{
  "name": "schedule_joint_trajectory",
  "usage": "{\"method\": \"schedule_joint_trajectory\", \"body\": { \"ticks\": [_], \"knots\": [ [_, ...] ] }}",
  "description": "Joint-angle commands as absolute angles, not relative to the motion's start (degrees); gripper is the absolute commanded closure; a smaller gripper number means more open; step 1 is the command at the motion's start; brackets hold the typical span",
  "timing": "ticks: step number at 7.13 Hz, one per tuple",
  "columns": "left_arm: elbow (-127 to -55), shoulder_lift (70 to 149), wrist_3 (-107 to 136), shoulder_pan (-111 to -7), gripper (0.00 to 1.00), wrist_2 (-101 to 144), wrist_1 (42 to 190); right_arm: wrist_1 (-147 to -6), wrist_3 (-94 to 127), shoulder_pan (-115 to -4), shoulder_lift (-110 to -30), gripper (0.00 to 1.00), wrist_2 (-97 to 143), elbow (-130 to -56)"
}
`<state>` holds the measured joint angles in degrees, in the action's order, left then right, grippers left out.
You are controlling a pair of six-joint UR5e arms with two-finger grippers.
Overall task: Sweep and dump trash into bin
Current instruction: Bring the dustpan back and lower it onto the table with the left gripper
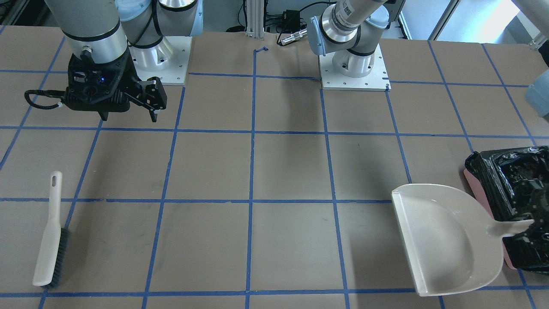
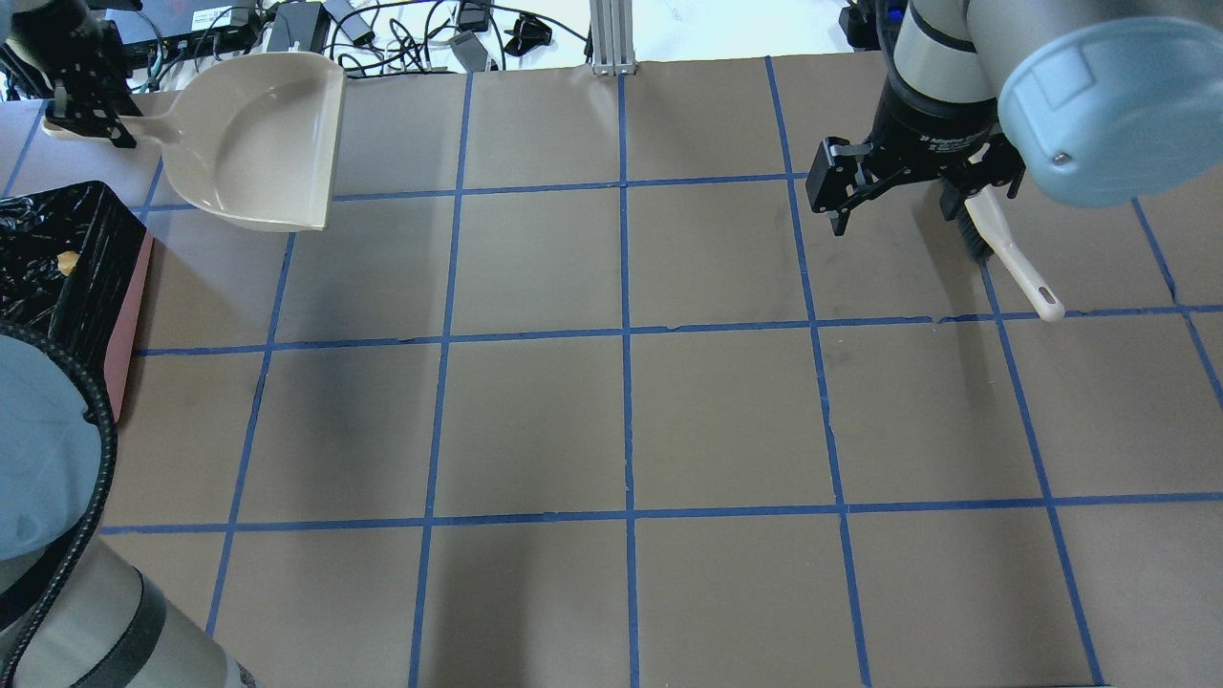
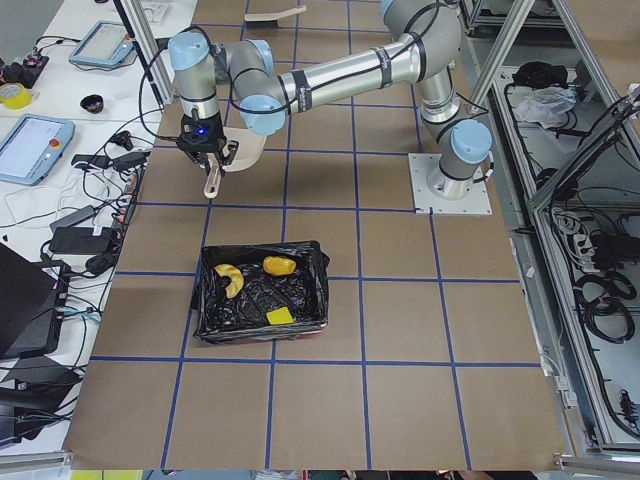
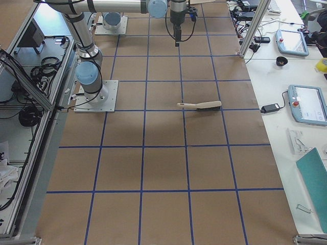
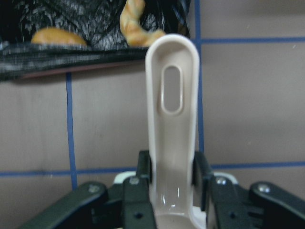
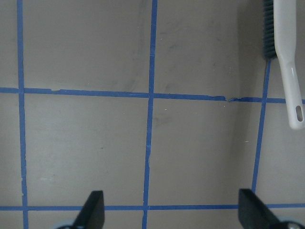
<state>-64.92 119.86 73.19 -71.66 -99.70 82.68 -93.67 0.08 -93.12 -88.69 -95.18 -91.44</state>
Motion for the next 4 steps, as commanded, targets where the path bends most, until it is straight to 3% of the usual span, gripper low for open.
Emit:
{"method": "schedule_joint_trajectory", "body": {
  "ticks": [1, 4],
  "knots": [
    [-65.0, 122.2, 81.4, -75.8, 1.00, -97.8, 84.6, -93.1, -0.4, -92.9, -88.5, 0.00, -91.6, -91.8],
    [-68.5, 125.8, 83.3, -78.4, 1.00, -98.6, 83.7, -92.3, -2.5, -90.0, -88.4, 0.00, -91.6, -91.9]
  ]
}}
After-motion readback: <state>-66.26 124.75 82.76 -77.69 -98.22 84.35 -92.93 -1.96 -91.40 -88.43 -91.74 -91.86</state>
